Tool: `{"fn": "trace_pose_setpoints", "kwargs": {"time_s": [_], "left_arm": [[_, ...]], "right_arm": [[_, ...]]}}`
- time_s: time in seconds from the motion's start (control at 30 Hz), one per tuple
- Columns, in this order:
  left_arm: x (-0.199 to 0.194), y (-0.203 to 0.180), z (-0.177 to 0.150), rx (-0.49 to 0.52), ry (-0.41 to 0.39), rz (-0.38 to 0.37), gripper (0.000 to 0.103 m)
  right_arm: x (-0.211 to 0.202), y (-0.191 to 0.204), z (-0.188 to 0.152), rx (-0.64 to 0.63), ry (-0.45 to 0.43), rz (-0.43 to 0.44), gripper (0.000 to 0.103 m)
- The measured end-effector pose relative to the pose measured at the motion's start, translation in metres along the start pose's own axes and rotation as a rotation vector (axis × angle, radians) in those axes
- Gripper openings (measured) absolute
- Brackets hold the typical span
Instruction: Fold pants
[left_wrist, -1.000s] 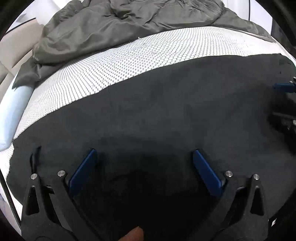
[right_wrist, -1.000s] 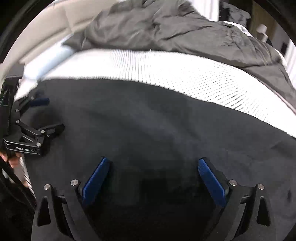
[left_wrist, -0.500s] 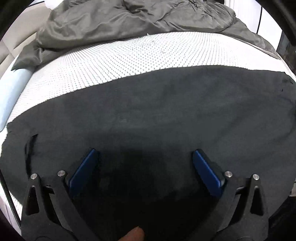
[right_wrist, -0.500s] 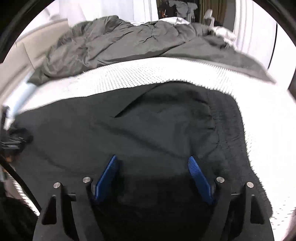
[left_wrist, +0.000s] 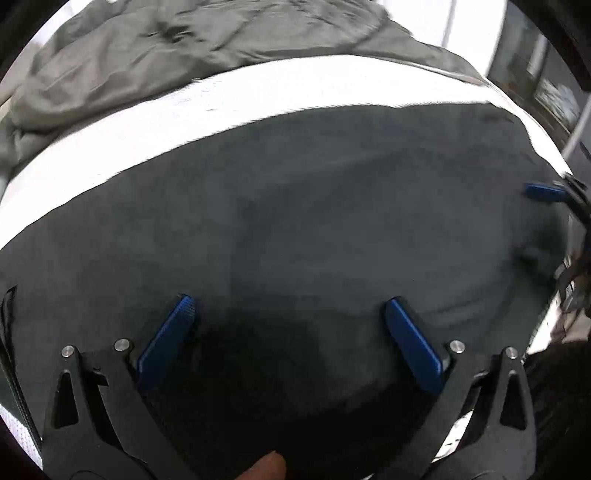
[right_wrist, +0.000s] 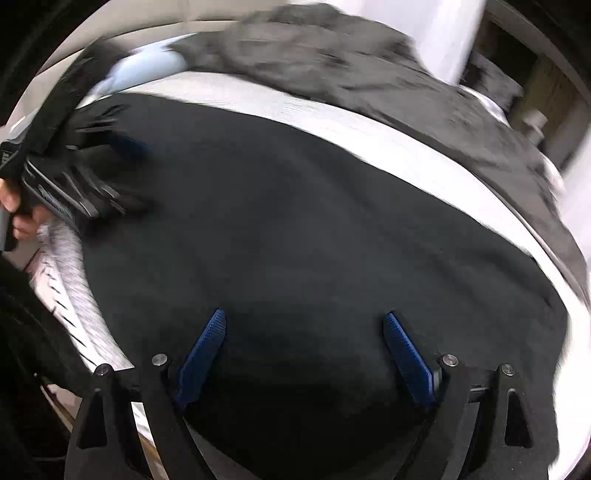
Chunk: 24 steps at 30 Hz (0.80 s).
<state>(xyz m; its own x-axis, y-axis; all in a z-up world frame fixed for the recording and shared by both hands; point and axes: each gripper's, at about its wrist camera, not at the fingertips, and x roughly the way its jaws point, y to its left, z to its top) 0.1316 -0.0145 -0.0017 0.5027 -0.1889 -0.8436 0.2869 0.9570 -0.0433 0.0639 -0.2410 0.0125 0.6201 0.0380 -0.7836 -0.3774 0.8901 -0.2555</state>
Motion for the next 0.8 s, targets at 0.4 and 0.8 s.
{"fn": "trace_pose_setpoints", "kwargs": {"time_s": [0.4,0.8], "left_arm": [[-0.034,0.071,-0.007,-0.177,-0.045,0.076,0.102],[0.042,0.079,0.064,-0.113,0.076,0.093,0.103]], "right_arm": [[-0.036,-0.063,-0.011,0.217,-0.162,-0.027,0.099],[0.102,0.010,0.157,0.149,0.060,0.125,0.083]]}}
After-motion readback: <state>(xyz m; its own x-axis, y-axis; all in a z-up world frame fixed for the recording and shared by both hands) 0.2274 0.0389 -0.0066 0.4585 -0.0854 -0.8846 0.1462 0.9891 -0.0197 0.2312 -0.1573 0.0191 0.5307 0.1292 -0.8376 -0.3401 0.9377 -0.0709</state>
